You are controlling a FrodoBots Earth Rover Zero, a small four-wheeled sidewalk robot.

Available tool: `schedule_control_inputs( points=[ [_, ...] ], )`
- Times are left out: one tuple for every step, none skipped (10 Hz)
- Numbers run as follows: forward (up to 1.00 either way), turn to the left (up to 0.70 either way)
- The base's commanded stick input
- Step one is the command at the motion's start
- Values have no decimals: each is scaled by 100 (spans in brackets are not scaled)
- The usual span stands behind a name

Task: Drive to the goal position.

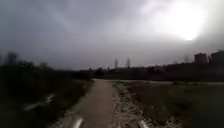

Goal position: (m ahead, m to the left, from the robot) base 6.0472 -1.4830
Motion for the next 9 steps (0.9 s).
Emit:
schedule_control_inputs(
  points=[
    [70,0],
    [70,0],
    [70,0],
    [70,0],
    [70,0],
    [70,0],
    [70,0],
    [70,0],
    [70,0]
  ],
)
